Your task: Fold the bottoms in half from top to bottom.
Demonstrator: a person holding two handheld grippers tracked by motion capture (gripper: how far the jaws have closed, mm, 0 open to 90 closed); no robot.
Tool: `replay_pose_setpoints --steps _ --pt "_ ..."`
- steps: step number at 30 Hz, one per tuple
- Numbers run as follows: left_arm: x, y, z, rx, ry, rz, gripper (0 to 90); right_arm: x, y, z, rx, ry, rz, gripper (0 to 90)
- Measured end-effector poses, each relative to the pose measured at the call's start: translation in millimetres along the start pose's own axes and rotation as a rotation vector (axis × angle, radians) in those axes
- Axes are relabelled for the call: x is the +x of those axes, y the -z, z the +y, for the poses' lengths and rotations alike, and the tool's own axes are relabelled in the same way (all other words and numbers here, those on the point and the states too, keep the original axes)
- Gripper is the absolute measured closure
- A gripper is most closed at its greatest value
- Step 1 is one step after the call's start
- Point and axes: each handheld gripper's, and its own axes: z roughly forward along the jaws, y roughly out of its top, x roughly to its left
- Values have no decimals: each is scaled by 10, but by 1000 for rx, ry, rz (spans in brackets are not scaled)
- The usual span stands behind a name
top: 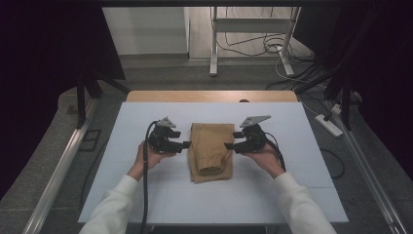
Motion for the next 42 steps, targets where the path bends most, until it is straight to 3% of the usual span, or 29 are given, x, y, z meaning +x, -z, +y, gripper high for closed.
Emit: replay_pose_setpoints --steps 11,19,25,29,33,38,42 --pt "-130 143 -304 24 6 -3 328 180 191 -239 34 7 2 368" --pt "-280 237 -593 56 -17 -6 325 253 332 -480 48 1 6 367" --pt "-345 358 -772 55 -7 -13 318 272 474 -672 53 -23 2 362" --pt "-359 440 -882 54 3 -14 320 273 550 -809 71 -36 -11 362" --pt "-350 493 -966 54 21 -4 319 312 612 -900 85 -12 -27 361" --pt "-341 523 -1051 56 43 4 318 332 717 -959 75 0 -41 361" --pt "-327 551 -1072 51 50 6 316 302 794 -1028 65 -18 -55 361"
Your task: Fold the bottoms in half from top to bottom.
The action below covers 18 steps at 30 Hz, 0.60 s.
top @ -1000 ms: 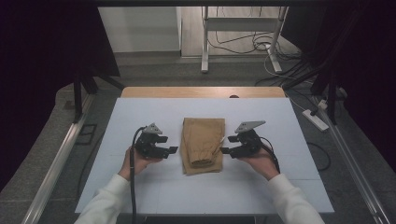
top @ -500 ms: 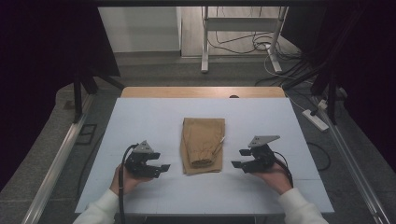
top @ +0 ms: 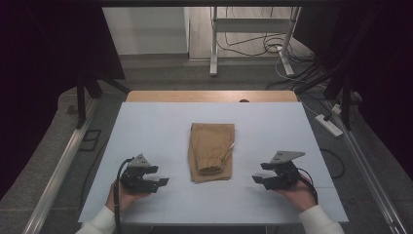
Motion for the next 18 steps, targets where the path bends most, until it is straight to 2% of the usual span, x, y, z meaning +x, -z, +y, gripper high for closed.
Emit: replay_pose_setpoints --steps 7,18 --pt "15 13 0 -4 0 5 315 -21 68 -52 -8 0 -13 361" --pt "22 4 6 -1 -3 9 313 -12 62 -59 -4 10 -15 359"
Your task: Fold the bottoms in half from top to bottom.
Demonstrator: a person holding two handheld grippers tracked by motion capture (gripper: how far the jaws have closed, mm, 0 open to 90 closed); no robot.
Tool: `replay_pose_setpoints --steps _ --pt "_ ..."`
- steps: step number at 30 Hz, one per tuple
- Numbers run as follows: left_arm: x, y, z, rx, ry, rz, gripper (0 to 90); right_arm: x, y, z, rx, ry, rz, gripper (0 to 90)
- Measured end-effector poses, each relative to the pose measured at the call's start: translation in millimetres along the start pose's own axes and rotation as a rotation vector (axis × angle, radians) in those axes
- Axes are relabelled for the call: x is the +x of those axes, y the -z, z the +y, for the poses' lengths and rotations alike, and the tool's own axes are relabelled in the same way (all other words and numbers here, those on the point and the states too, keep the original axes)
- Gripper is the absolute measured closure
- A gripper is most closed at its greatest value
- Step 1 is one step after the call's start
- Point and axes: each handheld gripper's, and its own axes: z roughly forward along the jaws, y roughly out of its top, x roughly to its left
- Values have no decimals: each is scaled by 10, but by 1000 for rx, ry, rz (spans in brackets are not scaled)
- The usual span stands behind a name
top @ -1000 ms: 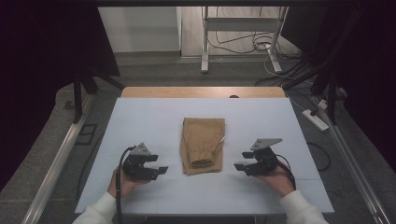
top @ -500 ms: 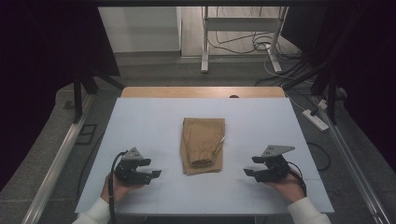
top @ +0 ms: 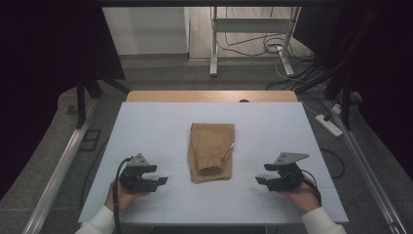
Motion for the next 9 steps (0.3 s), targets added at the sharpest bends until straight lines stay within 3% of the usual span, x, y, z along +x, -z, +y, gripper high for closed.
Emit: replay_pose_setpoints --steps 9 --pt "6 7 7 -6 2 4 309 -4 6 4 -10 4 2 357"
